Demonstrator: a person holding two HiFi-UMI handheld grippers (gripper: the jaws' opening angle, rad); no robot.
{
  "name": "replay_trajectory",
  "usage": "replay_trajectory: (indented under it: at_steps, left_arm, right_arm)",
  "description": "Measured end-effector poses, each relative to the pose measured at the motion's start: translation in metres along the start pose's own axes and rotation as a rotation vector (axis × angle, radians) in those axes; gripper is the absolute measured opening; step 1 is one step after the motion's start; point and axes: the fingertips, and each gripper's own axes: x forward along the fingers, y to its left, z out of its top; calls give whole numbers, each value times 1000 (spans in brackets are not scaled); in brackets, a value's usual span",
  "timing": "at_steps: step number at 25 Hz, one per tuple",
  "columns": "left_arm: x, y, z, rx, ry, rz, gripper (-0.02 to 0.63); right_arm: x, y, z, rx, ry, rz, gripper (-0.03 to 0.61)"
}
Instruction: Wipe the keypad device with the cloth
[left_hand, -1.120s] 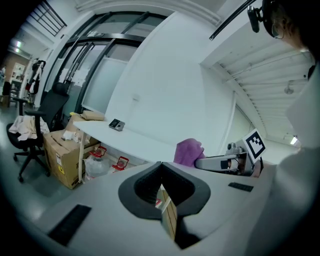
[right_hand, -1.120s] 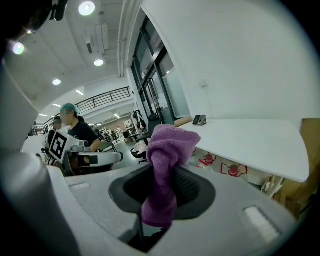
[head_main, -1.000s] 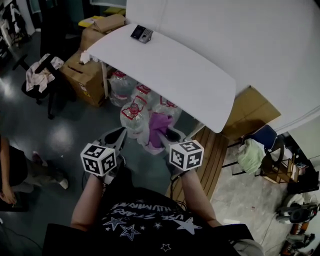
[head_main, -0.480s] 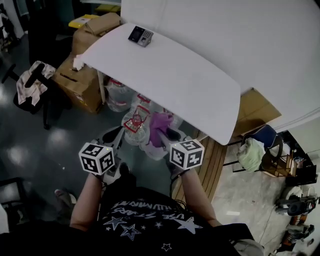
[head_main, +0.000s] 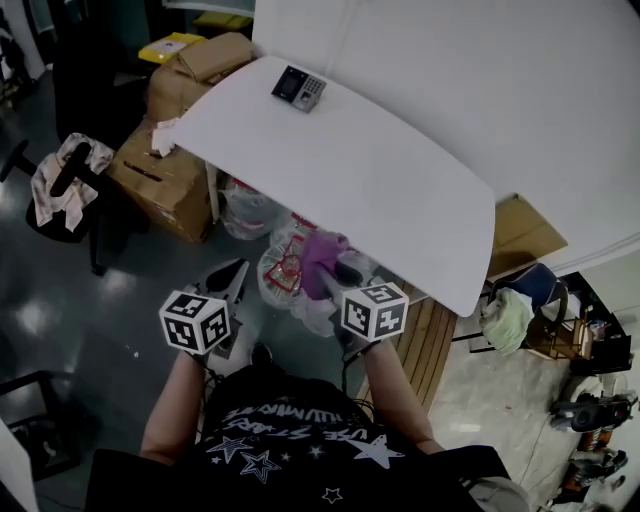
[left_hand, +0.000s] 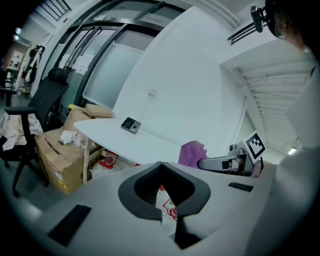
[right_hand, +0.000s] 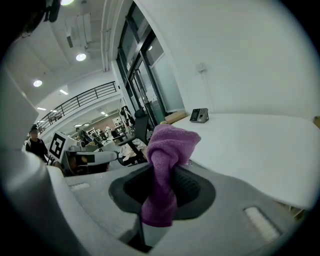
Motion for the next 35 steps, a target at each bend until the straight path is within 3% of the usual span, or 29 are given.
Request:
replay_trajectory:
  at_steps: [10,21,35]
  left_arm:
    - [2,51,21,-12,-6,7,6]
    - [9,84,35,-29,-21,55,6]
    - [56,146,100,11,-36,98,6]
  right_arm:
    - [51,13,21,-4,9,2,100]
    - [88,-5,45,3,3,10,100]
    - [172,-42,113,28,-47,45,100]
